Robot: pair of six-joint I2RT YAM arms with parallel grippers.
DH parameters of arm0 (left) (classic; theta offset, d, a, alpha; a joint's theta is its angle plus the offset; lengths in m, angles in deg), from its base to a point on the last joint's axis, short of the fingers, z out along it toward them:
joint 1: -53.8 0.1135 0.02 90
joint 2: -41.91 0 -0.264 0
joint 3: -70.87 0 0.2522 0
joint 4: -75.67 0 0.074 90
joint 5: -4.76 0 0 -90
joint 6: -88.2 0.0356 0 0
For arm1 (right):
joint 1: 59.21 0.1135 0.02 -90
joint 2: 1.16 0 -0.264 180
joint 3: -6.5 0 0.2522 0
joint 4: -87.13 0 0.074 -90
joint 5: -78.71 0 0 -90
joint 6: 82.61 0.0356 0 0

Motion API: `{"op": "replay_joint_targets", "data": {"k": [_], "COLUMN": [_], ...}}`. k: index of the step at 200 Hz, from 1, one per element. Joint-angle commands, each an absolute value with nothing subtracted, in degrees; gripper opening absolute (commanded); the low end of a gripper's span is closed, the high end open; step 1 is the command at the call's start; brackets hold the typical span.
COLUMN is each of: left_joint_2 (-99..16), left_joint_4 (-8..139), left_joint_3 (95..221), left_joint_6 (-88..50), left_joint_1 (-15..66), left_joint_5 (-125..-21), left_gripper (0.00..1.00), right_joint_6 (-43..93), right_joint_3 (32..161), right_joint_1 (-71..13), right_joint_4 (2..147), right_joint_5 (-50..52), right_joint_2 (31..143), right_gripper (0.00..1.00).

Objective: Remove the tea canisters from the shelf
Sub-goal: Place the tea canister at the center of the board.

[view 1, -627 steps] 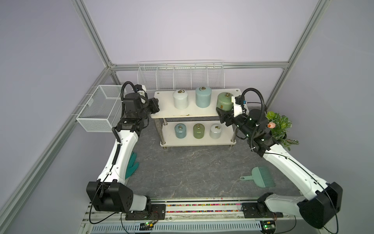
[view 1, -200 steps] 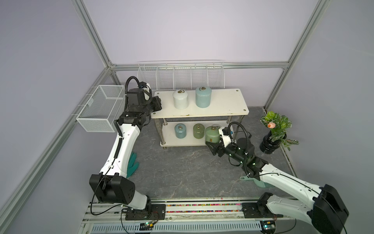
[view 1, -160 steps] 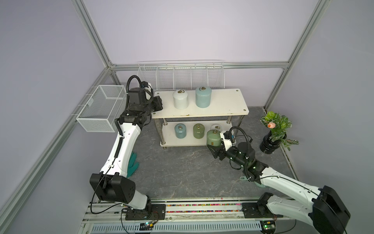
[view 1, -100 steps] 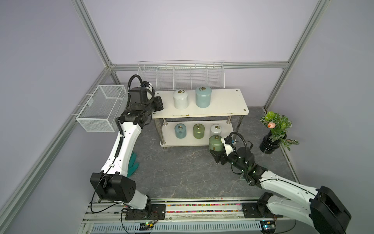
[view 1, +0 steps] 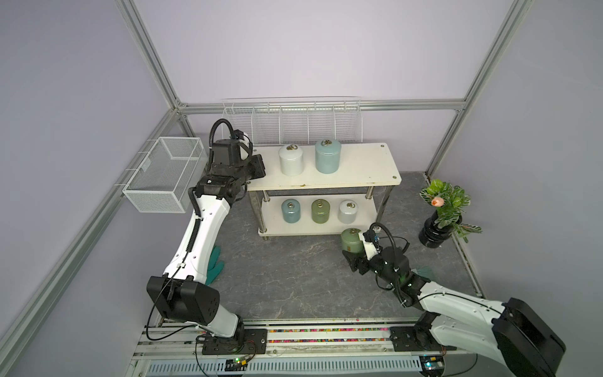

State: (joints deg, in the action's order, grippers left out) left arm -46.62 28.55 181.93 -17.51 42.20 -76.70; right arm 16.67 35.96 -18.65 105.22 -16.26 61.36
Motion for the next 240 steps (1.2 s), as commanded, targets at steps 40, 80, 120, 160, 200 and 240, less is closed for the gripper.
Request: {"op": "replay_joint_targets", "data": {"k": [40,80,120,160,200,240], "left_joint_2": [-47.6,-48.3,-49.3,-50.3,-50.4,-50.4], "left_joint_4": [23.0,22.9,22.5,22.1,22.1,21.9], "left_joint_3": [180.7,181.4,182.3,183.1,183.0,182.8], "left_joint_6": [-17.0,-16.9,-16.7,-16.5,-16.3,-16.0], "left_joint_1": [40.5,40.2,39.9,39.5,39.0,38.8], "left_joint_5": [-76.4,-76.4,-76.7,-76.9,-77.1,-77.3], "left_gripper": [0.00,0.00,0.00,0.00,0.00,0.00], "right_joint_6": [18.4,18.6,19.3,19.8,22.1,23.5], "right_joint_3": [34.3,34.7,35.2,35.8,34.7,34.8], "right_joint_1": [-18.0,-17.8,-17.8,-17.7,-17.3,-15.1], "right_joint_4": [116.6,119.4,122.4,123.9,122.5,117.1], "right_joint_5": [-18.1,-18.7,-18.2,-18.1,-18.8,-20.2], "right_joint_2": [64.9,71.8,78.7,83.7,86.0,87.2], "right_gripper": [0.32,0.32,0.31,0.31,0.31,0.37]}}
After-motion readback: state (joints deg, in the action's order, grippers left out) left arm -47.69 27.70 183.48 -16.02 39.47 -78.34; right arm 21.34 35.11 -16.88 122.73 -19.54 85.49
